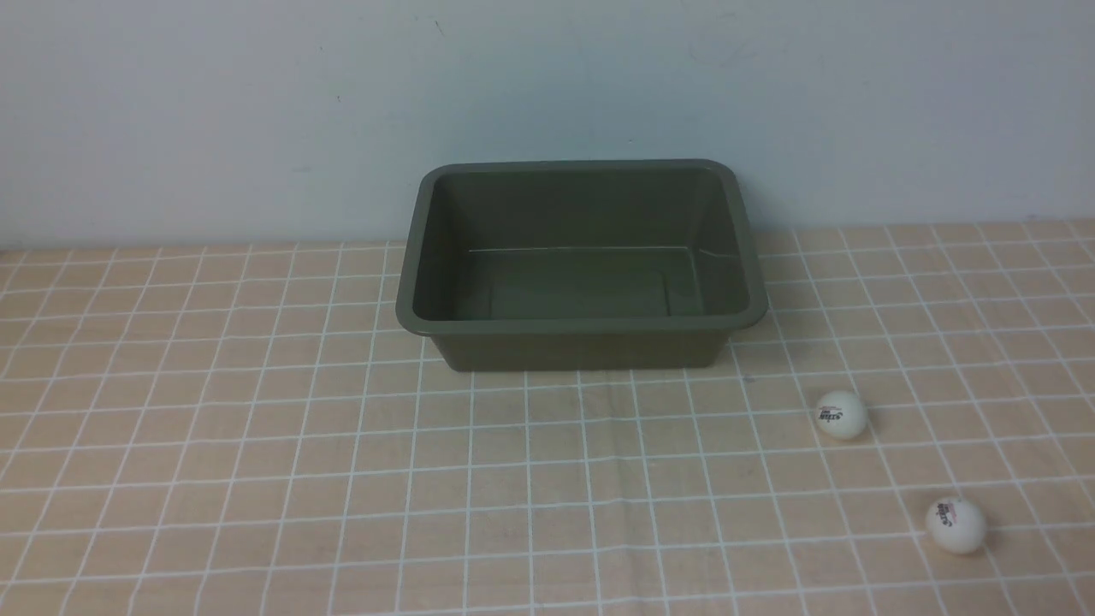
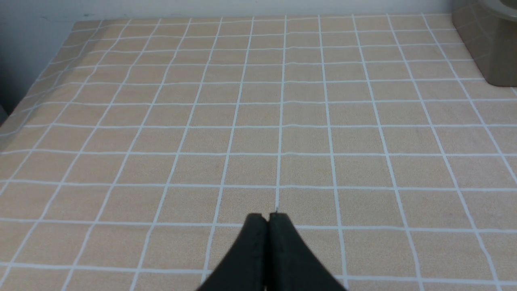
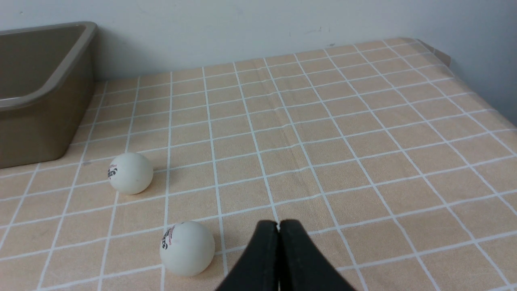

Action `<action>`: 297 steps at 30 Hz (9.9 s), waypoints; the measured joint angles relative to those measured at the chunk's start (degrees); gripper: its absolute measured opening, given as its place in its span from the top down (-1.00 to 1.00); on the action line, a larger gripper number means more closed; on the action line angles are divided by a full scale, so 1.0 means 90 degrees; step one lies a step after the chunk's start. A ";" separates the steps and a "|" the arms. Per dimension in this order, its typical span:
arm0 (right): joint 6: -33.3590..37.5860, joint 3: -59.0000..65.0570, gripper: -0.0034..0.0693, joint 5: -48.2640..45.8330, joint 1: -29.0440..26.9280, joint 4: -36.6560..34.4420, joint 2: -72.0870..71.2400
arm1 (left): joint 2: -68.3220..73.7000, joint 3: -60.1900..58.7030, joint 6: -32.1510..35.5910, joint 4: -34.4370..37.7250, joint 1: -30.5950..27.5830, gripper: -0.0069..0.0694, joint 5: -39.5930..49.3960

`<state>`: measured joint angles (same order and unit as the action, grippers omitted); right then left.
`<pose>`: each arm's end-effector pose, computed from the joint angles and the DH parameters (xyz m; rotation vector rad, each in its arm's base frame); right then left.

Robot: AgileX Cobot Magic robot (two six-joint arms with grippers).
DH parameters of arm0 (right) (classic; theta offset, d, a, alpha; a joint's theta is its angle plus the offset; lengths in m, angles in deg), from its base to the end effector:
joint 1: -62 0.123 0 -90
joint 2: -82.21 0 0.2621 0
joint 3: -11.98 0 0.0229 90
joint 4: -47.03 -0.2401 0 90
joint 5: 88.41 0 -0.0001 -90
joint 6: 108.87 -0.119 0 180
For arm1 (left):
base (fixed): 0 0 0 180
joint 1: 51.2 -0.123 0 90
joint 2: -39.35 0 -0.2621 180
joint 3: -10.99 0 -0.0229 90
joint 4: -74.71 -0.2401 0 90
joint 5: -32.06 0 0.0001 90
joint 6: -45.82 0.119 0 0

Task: Put the table tennis balls into the box on the light coffee tablecloth.
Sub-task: 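Reach for and grasp a ping pong ball on the table, then release the ping pong ball into the bin and lift the gripper away, then reach for and grasp a ping pong ball on the table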

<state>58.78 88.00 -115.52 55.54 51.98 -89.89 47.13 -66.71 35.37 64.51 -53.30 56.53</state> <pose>0.0866 -0.0145 0.1646 0.2686 1.9174 -0.0209 0.0892 0.0120 0.1603 -0.1037 1.9101 0.0814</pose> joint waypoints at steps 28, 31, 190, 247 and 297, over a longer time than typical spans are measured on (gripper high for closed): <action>-0.0031 0.0000 0.95 0.3012 0.0000 -0.1120 0.0000 | 0.0000 0.0000 0.0000 0.0000 0.0000 1.00 0.0000; -0.0364 0.0000 0.95 0.3456 0.0000 -0.1366 0.0000 | 0.0000 0.0000 0.0000 0.0000 0.0000 1.00 0.0000; 0.3045 -1.1147 -0.10 -0.4020 0.2427 -0.2554 1.2903 | 0.0000 0.0000 0.0000 0.0000 0.0000 1.00 0.0000; 0.2691 -0.8996 -0.41 -0.4497 0.1633 -0.1171 1.1027 | 0.0000 0.0000 0.0000 0.0000 0.0000 1.00 0.0000; 0.2991 -0.8284 -0.27 -0.2264 0.1788 -0.1508 1.2789 | 0.0000 0.0000 0.0000 0.0000 0.0000 1.00 0.0000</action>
<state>85.70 13.45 -135.89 71.63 38.41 25.21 47.13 -66.71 35.37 64.51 -53.30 56.53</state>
